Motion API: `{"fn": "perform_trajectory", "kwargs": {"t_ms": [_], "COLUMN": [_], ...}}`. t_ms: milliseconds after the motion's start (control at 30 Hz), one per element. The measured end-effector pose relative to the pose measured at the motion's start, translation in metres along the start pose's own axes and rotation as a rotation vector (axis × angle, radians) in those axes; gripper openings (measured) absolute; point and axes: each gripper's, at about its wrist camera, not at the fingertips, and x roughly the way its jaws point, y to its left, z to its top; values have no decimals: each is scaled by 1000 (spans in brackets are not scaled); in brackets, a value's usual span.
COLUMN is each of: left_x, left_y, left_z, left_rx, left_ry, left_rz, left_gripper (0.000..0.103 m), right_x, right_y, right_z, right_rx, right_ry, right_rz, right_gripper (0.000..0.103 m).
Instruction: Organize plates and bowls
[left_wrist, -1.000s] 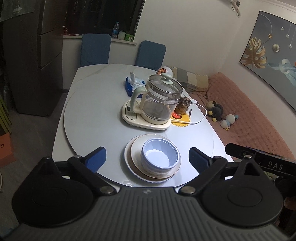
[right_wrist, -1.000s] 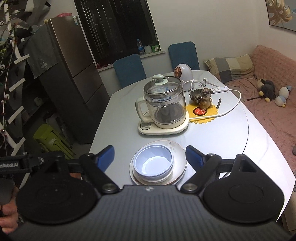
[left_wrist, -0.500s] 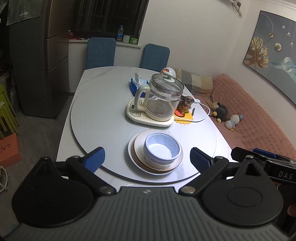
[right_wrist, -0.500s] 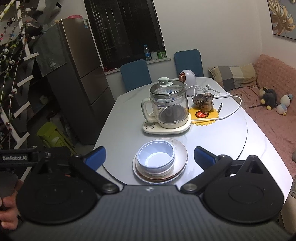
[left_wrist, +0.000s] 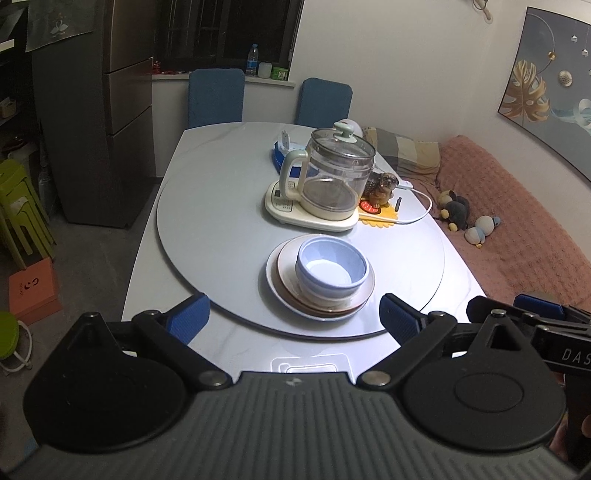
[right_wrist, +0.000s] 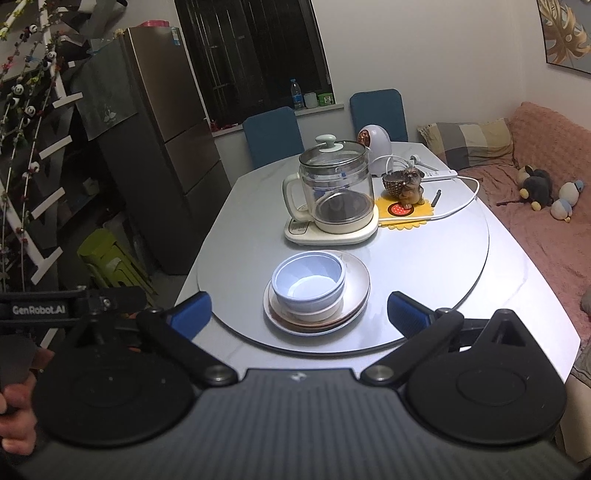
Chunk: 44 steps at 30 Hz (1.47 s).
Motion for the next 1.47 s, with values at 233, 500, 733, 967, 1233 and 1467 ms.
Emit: {"fn": "perform_trajectory", "kwargs": {"t_ms": [233,500,733,967,1233,1467], "left_x": [-4,-13,-18,-24,-28,-28], "left_y": [-6,-15,-18,-17,-11,-11], "left_z": [-19,-36,-41,-44,-46,-47], "left_rx": [-7,1,13,9,-8,-26], "left_ry": [28,36,42,38,28,35], "left_rz": [20,23,26,32,31,43], "left_gripper": [100,100,100,100,100,100], "right_x": [-7,-15,-20,-20,-18,-13], "right_y": [-3,-5,-2,-2,-2,-2], "right_z": [-16,-28,-33,-34,-32,-31], "right_rx": [-6,-6,-14,-11,-21,-30], "right_ry": [28,40,42,38,36,46], "right_rz": [2,-3,-5,-4,-5,6], "right_gripper": [103,103,103,103,103,103]}}
